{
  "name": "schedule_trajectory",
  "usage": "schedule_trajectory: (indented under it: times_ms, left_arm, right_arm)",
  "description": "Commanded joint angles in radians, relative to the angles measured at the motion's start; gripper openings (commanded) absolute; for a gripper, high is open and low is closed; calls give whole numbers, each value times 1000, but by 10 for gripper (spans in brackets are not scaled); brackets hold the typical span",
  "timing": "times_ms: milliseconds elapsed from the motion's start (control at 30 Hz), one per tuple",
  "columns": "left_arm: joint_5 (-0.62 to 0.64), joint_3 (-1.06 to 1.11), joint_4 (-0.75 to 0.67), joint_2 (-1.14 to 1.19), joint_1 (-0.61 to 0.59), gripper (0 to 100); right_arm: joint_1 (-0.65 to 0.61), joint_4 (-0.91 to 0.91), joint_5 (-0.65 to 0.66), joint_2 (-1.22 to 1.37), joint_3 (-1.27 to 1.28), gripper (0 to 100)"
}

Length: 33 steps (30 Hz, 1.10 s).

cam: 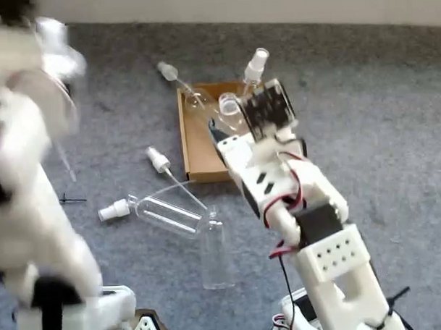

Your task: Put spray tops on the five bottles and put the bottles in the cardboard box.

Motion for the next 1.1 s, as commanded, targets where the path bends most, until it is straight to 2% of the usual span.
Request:
schedule_trajectory:
  times_ms: [0,133,300,400,633,867,1067]
  left_arm:
    - [8,380,-71,-381,278,42]
    - [91,581,-316,-510,430,41]
    - [167,762,-632,-524,573,41]
    - [169,852,-787,-524,664,41]
    - [169,1122,-1119,-522,717,41]
    - [170,1234,-1185,-522,723,41]
    - [170,1198,-1181,-532,728,41]
  right_arm:
    - [-5,-185,-15,-191,225,4]
    - [-12,-240,-18,-423,472,4]
    - [-28,-236,-17,-684,673,4]
    - [-28,-234,-17,-791,751,4]
    - [-35,-217,-18,-840,803,4]
    - [-36,-217,-18,-842,805,4]
    - [-36,-217,-18,-840,805,4]
